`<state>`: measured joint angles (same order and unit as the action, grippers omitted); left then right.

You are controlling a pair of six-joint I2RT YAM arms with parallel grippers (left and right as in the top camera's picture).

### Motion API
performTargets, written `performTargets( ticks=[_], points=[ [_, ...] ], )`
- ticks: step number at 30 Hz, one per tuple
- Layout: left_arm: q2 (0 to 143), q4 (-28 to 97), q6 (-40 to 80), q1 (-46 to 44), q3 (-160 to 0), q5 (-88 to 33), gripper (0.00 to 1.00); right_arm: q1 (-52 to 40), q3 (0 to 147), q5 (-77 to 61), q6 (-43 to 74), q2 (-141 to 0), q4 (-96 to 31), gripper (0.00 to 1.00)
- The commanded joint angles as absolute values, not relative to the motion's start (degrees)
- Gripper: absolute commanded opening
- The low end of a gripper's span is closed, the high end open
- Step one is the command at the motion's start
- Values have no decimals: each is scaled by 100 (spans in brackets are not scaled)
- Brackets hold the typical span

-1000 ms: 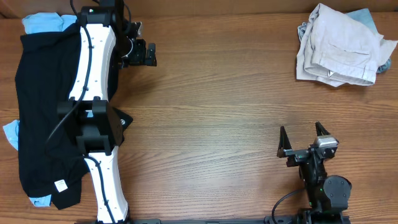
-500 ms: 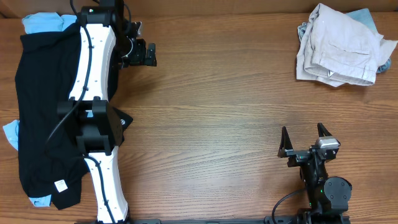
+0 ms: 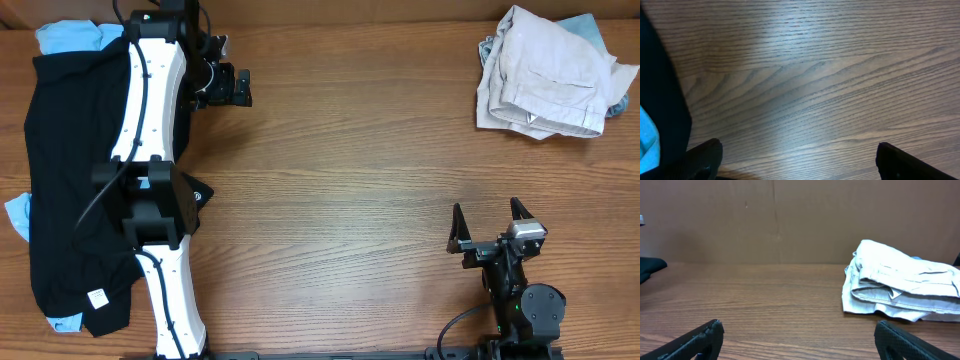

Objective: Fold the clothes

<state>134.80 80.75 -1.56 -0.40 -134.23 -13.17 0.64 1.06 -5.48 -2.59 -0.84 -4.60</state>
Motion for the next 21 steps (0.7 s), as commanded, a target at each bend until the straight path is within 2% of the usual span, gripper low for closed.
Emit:
performTargets(
  ticks=[1,7,21],
  points=[
    [13434,8071,-126,-67,-13397,-1288,100,38,45,-469,-257,-16,-438,100],
    [12617,8047,-126,-128,-13277,-1288,100,38,45,-469,-255,-16,-438,100],
    [7443,6353,-165,244,-10903,-60,100,38,45,-469,-255,-16,-438,100]
  ],
)
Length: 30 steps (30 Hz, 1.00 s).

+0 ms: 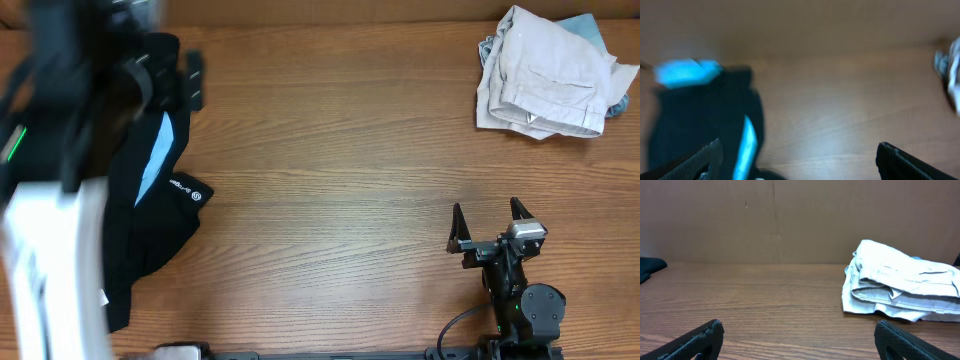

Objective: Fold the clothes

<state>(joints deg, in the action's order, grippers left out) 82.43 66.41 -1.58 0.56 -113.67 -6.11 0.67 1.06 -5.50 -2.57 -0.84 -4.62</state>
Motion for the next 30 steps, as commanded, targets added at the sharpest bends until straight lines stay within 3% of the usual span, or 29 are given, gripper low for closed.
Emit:
performTargets(
  ticks=[1,14,20,24,27,30],
  points=[
    [7113,6191,-246,303,-10757,-40,100,38,45,-469,-255,-16,-438,100],
    [3129,4772,-360,663,-7376,266,100,38,45,-469,-255,-16,-438,100],
    [2161,1269,-58,644,-4259,-786,100,38,45,-469,-255,-16,-438,100],
    [2064,-976,395,436,-2661,-836,100,38,45,-469,-255,-16,-438,100],
    [2036,-1868,395,377,-1863,-838,100,38,45,-469,-255,-16,-438,100],
    [1916,-1942,591,373,-1321,-624,100,38,45,-469,-255,-16,-438,100]
  ],
)
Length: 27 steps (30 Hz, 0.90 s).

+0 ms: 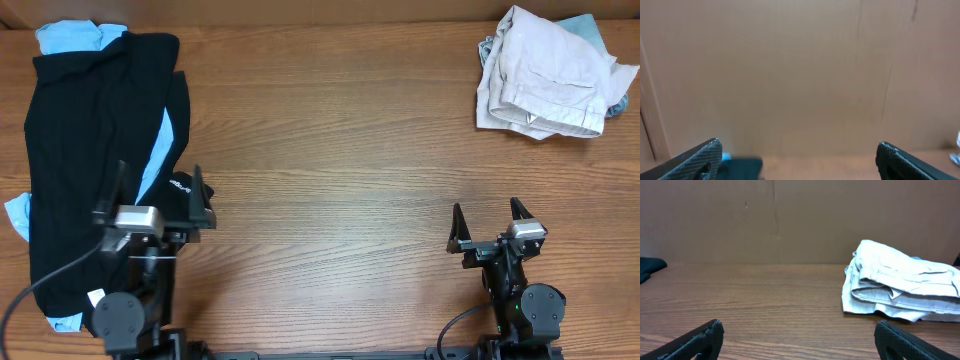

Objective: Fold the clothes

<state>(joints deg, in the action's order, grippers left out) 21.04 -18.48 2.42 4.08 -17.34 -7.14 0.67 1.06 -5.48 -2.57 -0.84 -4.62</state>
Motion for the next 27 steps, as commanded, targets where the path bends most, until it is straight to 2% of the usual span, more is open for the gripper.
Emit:
performTargets(
  ticks=[1,15,27],
  points=[
    [1876,-1896,657,373,-1245,-537,100,38,45,-469,-255,-16,-438,100],
    [344,-1063,690,388,-23,-174,100,38,45,-469,-255,-16,-438,100],
    [14,445,683,377,-27,-86,100,38,45,-469,-255,-16,-438,100]
  ],
)
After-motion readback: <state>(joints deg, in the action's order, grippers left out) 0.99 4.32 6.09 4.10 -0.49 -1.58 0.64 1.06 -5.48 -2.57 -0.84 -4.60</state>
